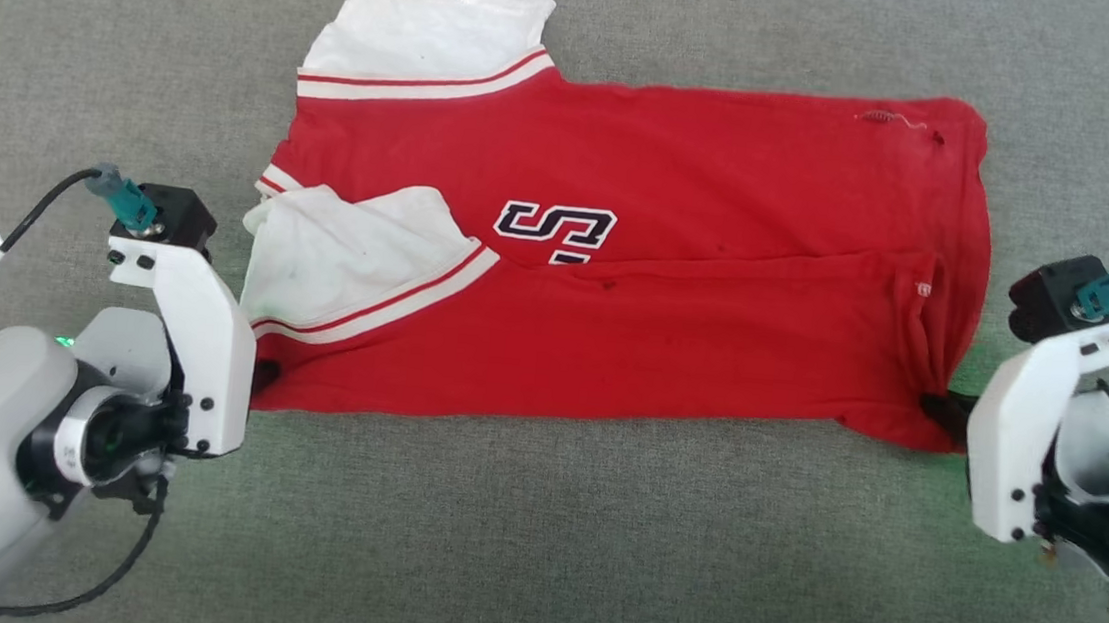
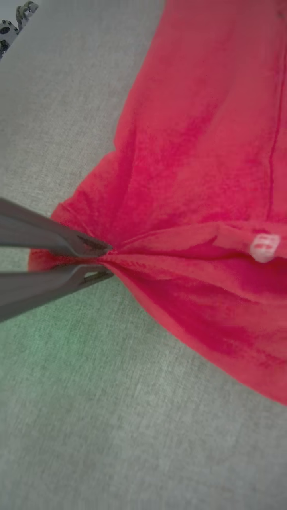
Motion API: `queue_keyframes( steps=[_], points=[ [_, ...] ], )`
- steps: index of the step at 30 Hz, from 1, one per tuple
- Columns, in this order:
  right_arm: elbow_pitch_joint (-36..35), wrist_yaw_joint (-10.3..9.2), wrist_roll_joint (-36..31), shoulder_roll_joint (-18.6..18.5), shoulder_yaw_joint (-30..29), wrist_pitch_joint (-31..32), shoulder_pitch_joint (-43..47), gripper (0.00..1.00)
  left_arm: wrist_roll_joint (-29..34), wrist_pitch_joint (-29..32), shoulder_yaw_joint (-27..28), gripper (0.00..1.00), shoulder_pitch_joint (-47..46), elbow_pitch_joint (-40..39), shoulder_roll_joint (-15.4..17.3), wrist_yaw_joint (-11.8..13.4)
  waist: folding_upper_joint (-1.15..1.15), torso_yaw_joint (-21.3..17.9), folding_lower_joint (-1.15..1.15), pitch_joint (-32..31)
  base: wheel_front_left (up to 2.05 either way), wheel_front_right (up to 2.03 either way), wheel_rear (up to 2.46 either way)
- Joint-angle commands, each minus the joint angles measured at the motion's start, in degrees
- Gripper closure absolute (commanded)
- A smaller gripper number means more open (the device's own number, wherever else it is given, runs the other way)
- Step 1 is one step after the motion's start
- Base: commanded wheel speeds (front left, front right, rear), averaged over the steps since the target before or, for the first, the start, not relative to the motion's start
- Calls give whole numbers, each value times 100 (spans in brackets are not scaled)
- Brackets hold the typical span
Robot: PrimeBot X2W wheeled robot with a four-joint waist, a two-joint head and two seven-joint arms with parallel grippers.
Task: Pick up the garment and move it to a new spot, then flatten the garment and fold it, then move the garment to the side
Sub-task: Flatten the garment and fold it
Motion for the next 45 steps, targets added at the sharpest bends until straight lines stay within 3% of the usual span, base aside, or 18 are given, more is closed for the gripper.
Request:
queue_keyframes(
  steps=[1,10,15,16,17,18,21,31,36,45],
  points=[
    [-178,-4,67,-69,-28,59,96,100,0,30,27,100,63,-178,124,113,0,7,0,-25,0,0,0],
    [-1388,-5,292,-389,-506,579,952,100,92,225,-39,100,534,-1763,706,939,0,100,0,39,0,0,0],
    [-1585,-5,355,-193,-716,633,1449,100,-18,129,-115,100,903,-1947,717,1128,0,104,0,112,0,0,0],
    [-1408,-4,289,20,-710,377,1578,72,-44,33,-176,67,1006,-1733,538,1078,0,103,0,147,0,0,0],
    [-1312,-4,261,112,-683,267,1589,15,-28,-16,-188,27,1009,-1628,469,1036,0,96,0,155,0,0,0],
    [-1204,-4,229,166,-646,183,1590,0,-43,-42,-192,0,1010,-1508,392,1019,0,92,0,147,0,0,0],
    [-924,-17,149,221,-607,-312,1487,0,10,-116,-161,0,850,-1172,316,955,0,52,0,93,0,0,0],
    [-1705,-4,-38,728,-1136,-1438,1618,0,505,483,-61,0,-1,-2014,981,1102,0,-276,0,-177,0,0,0],
    [-2076,-4,-494,1093,-1175,-2698,1313,0,787,599,140,0,-770,-1667,1098,793,0,-768,0,-108,0,0,0],
    [-1926,-4,-1082,1561,-866,-4436,814,0,1176,319,164,0,-1810,231,613,-91,0,-1528,0,177,0,0,0]
  ],
)
